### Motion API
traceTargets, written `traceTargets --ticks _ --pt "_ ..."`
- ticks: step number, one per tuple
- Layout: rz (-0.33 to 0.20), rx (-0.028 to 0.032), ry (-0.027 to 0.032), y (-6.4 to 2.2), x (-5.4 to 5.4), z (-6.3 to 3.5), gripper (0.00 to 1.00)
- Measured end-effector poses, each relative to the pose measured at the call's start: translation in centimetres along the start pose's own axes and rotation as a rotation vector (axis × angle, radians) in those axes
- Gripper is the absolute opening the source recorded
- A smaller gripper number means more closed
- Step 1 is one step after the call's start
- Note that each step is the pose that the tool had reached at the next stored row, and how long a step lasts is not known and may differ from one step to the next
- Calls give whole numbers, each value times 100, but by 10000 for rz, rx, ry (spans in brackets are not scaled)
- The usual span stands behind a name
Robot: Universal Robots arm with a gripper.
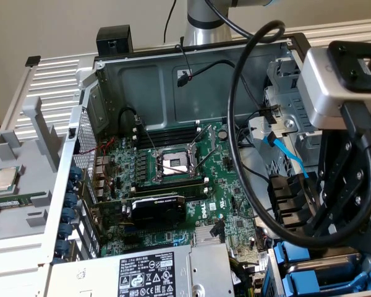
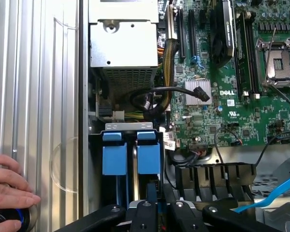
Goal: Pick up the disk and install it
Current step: 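Insert the second disk wire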
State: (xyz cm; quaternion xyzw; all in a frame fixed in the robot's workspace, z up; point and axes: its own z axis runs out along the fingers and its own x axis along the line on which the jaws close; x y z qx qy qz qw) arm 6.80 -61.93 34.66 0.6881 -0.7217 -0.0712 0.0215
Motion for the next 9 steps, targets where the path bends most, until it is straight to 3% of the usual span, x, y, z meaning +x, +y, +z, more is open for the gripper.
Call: traceTargets --ticks 9 --pt "-1 -1 1 -11 0 0 16"
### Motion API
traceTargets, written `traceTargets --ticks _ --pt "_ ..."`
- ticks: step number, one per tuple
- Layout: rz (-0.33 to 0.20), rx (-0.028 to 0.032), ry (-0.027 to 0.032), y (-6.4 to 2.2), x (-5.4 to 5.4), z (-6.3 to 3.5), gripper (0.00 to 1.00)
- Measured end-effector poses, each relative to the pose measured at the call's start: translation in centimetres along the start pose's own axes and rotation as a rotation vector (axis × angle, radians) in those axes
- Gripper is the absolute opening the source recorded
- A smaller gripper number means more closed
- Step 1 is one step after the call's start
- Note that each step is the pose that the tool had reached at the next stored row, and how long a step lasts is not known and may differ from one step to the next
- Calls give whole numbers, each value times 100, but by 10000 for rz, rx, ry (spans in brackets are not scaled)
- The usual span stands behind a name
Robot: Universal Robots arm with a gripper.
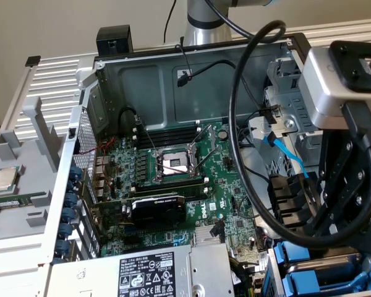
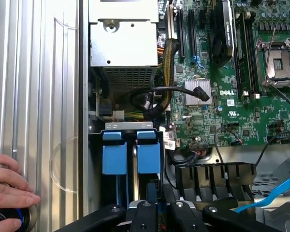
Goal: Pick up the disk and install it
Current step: 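Insert the second disk wire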
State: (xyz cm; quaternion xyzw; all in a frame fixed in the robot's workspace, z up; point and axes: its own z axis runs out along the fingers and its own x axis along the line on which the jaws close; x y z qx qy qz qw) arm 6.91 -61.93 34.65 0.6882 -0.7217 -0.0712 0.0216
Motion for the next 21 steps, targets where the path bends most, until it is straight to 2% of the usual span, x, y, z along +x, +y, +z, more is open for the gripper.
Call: traceTargets --ticks 16,18,21 --pt "-1 6 2 -14 2 22 16" --pt "-7 9 -44 -16 4 40 16" --pt "-8 8 -53 -17 4 44 16"
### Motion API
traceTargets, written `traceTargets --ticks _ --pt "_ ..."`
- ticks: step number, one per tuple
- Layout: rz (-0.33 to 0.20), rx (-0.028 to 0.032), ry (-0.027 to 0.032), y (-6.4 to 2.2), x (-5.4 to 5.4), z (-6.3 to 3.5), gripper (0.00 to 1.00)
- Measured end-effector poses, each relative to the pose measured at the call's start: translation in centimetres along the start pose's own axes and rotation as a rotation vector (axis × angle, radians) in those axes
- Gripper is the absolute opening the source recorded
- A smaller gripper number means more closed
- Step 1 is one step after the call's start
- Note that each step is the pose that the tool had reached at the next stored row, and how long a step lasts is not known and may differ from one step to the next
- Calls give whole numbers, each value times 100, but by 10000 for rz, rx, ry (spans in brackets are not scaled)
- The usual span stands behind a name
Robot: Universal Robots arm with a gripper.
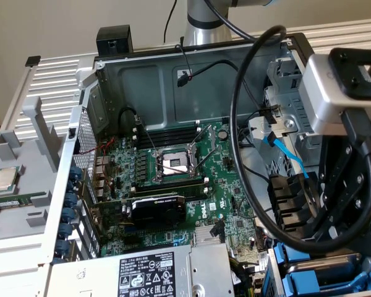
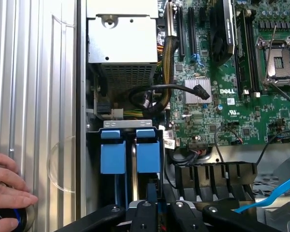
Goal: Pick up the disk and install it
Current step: 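Insert the second disk wire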
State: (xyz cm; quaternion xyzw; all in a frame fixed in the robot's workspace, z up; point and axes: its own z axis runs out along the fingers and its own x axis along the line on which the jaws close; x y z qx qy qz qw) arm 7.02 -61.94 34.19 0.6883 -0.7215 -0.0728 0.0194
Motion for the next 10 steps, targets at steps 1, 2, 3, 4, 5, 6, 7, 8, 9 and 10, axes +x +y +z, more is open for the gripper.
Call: traceTargets --ticks 1,2,3,4,5,6,7,8,9,10 --pt "0 0 -6 0 0 1 16" --pt "-1 0 -10 0 0 3 16" --pt "-1 0 -13 0 0 5 16" --pt "-2 0 -17 -1 0 7 16" --pt "-2 0 -18 -1 1 8 16" --pt "-2 0 -19 -1 1 9 16" --pt "-2 0 -21 -1 1 9 16" --pt "-3 0 -23 -1 1 10 16" --pt "-3 0 -25 -1 1 11 16" --pt "-4 0 -29 -1 1 13 16"
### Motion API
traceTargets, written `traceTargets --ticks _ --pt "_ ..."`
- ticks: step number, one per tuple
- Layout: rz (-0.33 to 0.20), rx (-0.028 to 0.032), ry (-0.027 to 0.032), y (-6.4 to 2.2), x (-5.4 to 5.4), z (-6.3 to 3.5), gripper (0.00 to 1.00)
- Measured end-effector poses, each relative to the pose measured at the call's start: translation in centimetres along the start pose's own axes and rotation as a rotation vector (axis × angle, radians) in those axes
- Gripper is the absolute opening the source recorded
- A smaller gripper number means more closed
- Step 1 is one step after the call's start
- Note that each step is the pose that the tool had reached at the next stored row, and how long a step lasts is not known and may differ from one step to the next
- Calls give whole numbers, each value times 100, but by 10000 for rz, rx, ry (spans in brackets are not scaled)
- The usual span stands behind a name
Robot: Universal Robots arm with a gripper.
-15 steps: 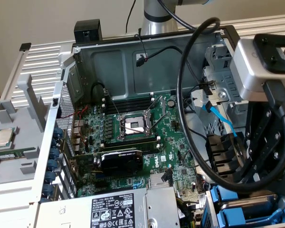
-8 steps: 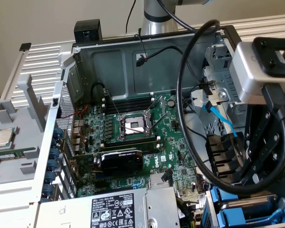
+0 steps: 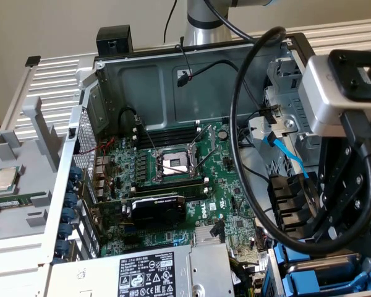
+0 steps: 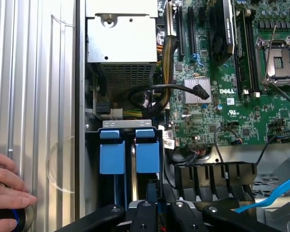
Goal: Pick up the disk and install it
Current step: 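Insert the second disk wire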
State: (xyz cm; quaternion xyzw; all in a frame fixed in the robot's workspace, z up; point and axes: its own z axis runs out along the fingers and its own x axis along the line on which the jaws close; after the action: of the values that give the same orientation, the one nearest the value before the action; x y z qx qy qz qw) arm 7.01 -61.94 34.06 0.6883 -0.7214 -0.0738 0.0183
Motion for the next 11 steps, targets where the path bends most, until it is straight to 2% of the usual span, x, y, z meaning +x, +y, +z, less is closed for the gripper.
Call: traceTargets --ticks 11 --pt "0 0 -5 -2 1 15 16"
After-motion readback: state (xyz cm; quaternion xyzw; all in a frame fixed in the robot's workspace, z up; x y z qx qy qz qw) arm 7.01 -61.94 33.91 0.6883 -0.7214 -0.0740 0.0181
